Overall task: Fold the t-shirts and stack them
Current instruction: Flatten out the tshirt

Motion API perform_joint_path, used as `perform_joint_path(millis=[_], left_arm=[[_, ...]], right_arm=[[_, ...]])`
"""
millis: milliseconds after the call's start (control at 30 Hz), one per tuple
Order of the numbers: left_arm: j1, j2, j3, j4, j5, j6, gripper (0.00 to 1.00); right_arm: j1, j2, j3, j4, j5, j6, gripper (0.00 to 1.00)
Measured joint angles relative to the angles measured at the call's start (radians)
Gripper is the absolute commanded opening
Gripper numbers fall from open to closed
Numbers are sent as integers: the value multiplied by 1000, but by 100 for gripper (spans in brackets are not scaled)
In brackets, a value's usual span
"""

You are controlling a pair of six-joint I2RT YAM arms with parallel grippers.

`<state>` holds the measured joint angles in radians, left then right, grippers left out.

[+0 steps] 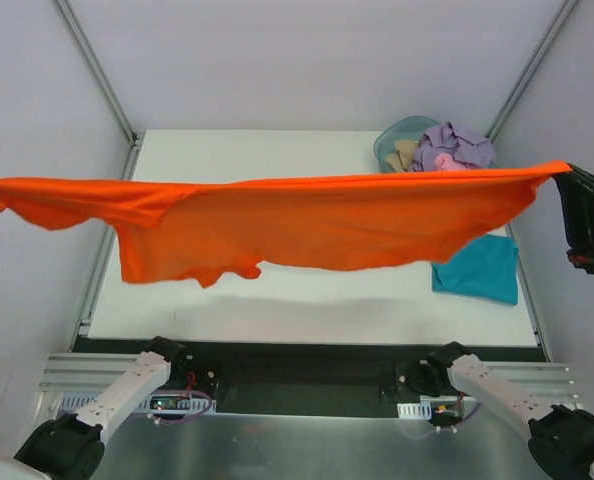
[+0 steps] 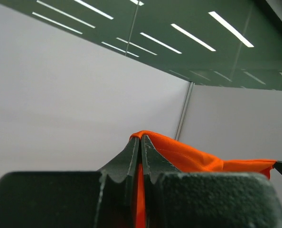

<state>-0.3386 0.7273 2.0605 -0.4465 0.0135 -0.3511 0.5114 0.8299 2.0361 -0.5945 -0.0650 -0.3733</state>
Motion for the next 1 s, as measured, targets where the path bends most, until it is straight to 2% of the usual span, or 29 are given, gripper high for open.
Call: perform_joint_path(millis=[167, 300, 433, 567, 633, 767, 900, 1000], left_arm=[[0, 14, 53, 14, 46, 46, 0], [0, 64, 17, 32, 28, 93, 2], [0, 150, -133, 89, -38, 170, 3], [0, 277, -338, 152, -145, 240, 4], [6, 368, -462, 210, -204, 277, 5], [55, 576, -611, 260, -222, 316, 0], [126, 884, -579, 303, -200, 330, 0], [158, 1144, -468, 315, -172, 338, 2]], right_arm=[[0, 4, 21, -10, -33, 6, 1], [-1, 37, -43, 3, 35, 2, 1], [-1, 75, -242, 77, 211, -22, 2], [-14, 187, -429, 151, 381, -34, 2], [-47, 271, -506, 182, 422, -24, 2], [-133, 461, -616, 232, 411, 22, 1], [-196, 710, -630, 274, 355, 57, 1], [-220, 988, -510, 271, 319, 74, 1]])
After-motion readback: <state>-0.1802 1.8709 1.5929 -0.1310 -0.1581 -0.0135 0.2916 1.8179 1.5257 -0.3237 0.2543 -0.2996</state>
